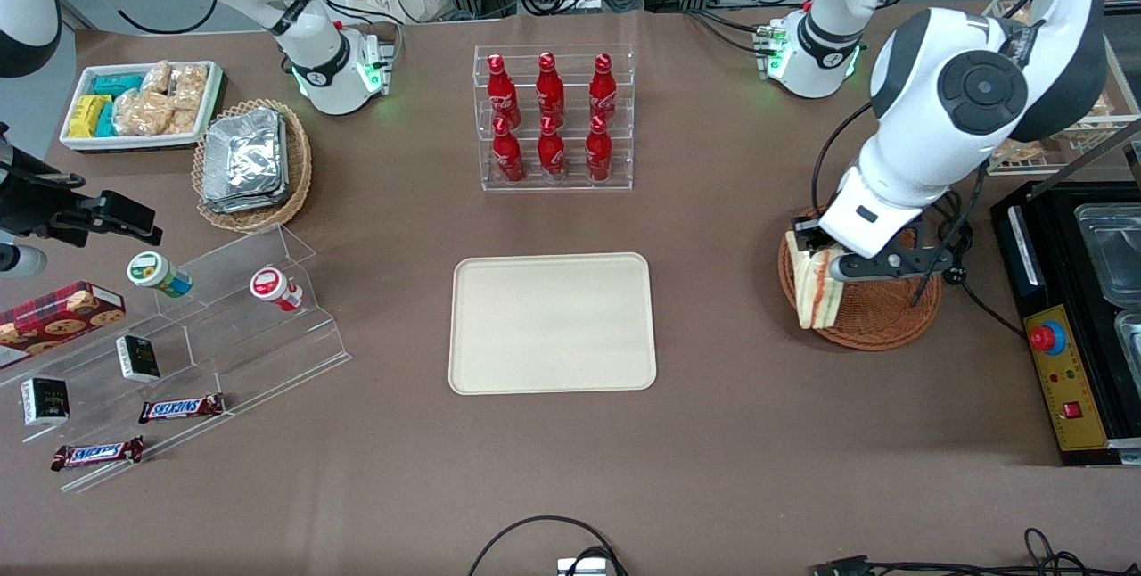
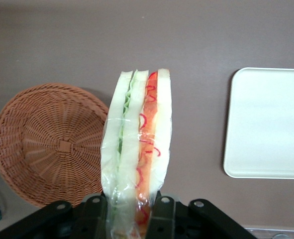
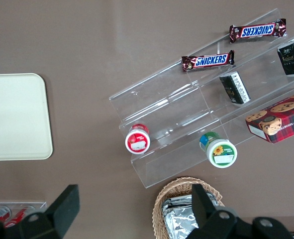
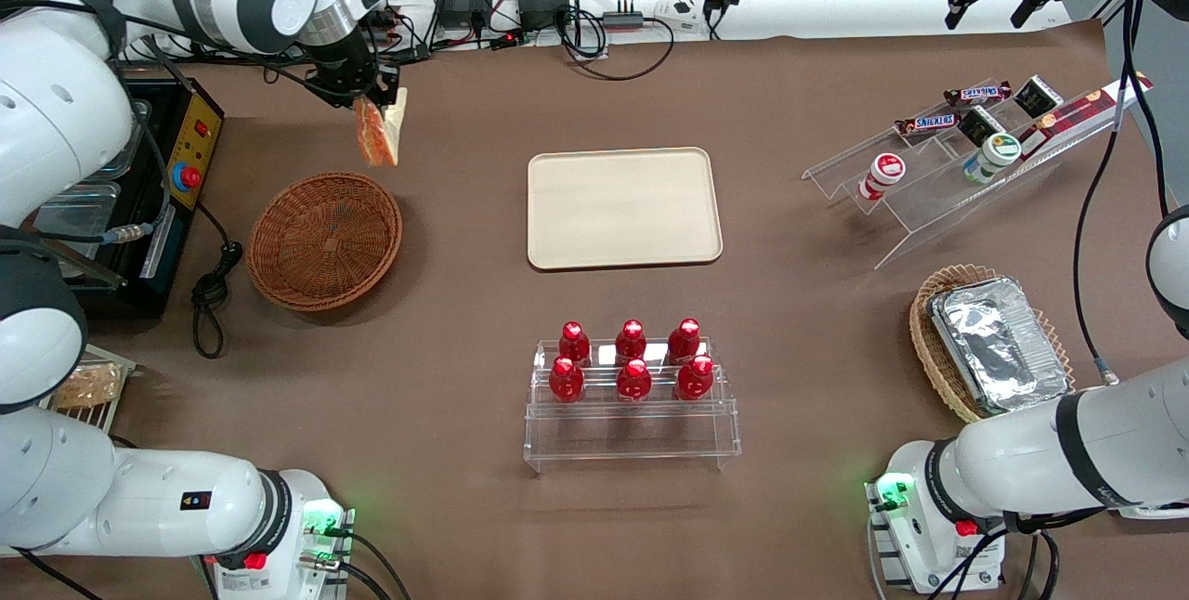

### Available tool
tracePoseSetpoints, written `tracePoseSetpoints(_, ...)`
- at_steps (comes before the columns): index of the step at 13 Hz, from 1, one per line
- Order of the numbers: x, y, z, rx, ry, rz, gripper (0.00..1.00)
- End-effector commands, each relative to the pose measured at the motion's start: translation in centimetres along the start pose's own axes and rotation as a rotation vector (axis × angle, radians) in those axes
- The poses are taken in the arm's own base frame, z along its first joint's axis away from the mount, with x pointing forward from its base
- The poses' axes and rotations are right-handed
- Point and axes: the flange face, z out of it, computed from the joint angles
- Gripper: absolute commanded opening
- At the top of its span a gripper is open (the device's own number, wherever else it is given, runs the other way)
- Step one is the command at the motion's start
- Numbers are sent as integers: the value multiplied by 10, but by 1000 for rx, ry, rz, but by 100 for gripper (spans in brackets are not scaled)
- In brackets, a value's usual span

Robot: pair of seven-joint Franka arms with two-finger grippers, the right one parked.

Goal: Place sandwich from basket to tray
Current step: 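Carry the sandwich with the left gripper over the cream tray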

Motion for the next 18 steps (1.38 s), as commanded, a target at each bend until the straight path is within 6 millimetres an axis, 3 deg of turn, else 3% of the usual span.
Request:
tracePoseSetpoints(1,9,29,-5,-6,-6,28,28)
tracePoseSetpoints(7,13,95,7,-6,5,64,28)
tracePoseSetpoints(18,3,220,91,-23,2,39,30)
